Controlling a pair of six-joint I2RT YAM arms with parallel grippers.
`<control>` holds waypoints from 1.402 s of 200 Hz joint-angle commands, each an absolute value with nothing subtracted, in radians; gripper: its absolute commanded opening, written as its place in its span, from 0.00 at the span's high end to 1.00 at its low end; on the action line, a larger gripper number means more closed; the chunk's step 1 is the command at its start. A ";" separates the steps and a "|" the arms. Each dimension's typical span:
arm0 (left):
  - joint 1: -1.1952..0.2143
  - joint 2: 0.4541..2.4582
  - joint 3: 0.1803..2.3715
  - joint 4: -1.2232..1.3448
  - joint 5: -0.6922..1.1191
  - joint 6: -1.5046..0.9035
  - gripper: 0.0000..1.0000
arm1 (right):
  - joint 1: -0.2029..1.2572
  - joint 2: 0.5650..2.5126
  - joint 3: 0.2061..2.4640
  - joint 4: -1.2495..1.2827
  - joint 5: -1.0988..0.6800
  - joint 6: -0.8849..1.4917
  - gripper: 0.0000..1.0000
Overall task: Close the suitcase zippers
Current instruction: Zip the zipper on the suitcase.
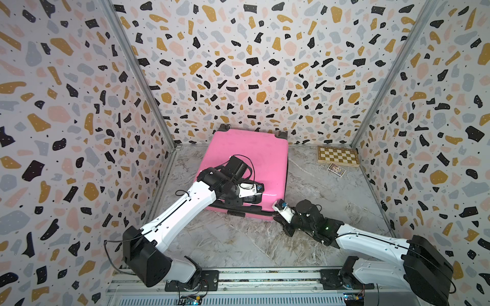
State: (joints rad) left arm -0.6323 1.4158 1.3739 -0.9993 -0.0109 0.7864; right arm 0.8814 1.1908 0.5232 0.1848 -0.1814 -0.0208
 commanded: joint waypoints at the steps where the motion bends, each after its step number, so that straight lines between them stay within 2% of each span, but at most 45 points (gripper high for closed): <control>1: -0.642 1.415 1.372 -0.792 -0.016 0.415 0.97 | 0.929 1.197 0.594 0.236 -0.277 -0.024 1.00; 56: -0.664 1.455 1.408 -0.748 0.011 0.183 0.95 | 0.956 1.243 0.605 0.284 -0.256 -0.026 1.00; 125: -0.689 1.548 1.392 -0.601 0.000 0.042 0.99 | 1.016 1.303 0.621 0.363 -0.214 0.002 1.00; 161: -0.695 1.611 1.470 -0.596 -0.007 -0.024 1.00 | 1.033 1.310 0.627 0.367 -0.162 -0.003 1.00; 280: -0.700 1.811 1.667 -0.471 0.046 -0.303 1.00 | 1.049 1.342 0.613 0.417 -0.194 -0.015 1.00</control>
State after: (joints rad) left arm -0.7403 1.7222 1.6268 -0.8047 0.1623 -0.0513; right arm 0.9623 1.3621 0.5777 0.3584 0.0547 0.0170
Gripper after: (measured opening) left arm 0.352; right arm 0.062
